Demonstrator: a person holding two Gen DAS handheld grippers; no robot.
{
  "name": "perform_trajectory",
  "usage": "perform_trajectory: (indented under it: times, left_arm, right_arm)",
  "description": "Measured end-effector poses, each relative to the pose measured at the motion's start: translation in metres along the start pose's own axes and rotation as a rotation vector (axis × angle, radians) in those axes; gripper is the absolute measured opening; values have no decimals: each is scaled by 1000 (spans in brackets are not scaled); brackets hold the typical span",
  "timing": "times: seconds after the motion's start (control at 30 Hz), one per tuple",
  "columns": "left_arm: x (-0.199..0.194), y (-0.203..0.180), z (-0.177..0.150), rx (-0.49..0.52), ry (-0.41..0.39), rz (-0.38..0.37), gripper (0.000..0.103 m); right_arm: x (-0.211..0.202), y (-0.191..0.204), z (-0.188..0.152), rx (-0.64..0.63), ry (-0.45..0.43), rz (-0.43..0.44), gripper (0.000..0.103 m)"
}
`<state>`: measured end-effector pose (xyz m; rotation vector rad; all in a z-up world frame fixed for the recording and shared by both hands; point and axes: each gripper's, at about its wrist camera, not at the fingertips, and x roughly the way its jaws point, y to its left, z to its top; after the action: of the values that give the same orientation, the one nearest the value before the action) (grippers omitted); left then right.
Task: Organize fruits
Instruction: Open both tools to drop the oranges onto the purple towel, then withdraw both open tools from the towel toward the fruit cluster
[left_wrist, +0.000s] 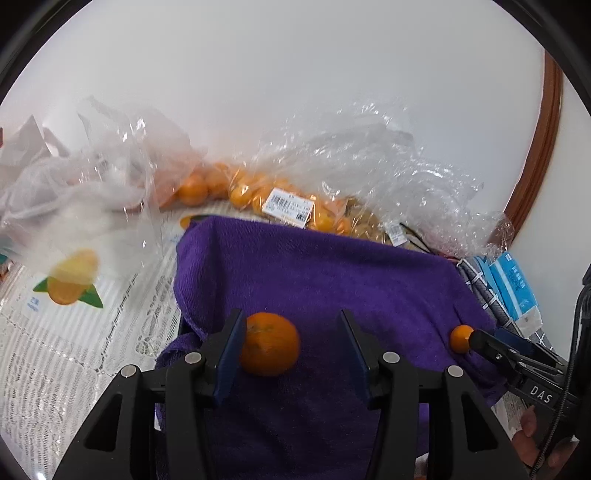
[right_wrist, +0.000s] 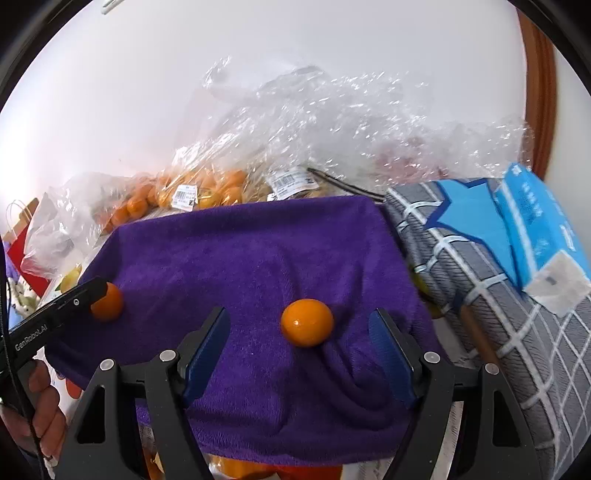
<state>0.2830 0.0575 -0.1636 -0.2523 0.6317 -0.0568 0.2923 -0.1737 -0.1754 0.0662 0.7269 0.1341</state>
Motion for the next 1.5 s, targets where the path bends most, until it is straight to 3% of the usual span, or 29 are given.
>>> perform_trajectory:
  times: [0.13, 0.3, 0.47, 0.6, 0.7, 0.87, 1.13, 1.37, 1.5]
  left_arm:
    - [-13, -8, 5, 31, -39, 31, 48]
    - [-43, -22, 6, 84, -52, 62, 48]
    - [-78, -26, -9, 101, -33, 24, 48]
    - [-103, -21, -21, 92, -26, 7, 48]
    - [-122, -15, -31, 78, -24, 23, 48]
    - [-143, -2, -43, 51, -6, 21, 48]
    - [-146, 14, -71, 42, 44, 25, 48]
    - [-136, 35, -89, 24, 97, 51, 48]
    - [-128, 52, -96, -24, 107, 36, 48]
  right_arm:
    - [-17, 7, 3, -2, -17, -28, 77]
    - [-56, 13, -3, 26, -48, 9, 77]
    - [-89, 17, -15, 21, -60, 33, 77]
    - [-114, 23, -34, -7, -98, -41, 77]
    - [-128, 27, -46, -13, -70, 6, 72]
    - [-143, 34, -67, -42, -35, -1, 71]
    - [-157, 32, -98, -22, -47, 10, 71]
    - [-149, 30, -108, -5, -6, 22, 70]
    - [-138, 29, -114, -8, 13, 22, 56]
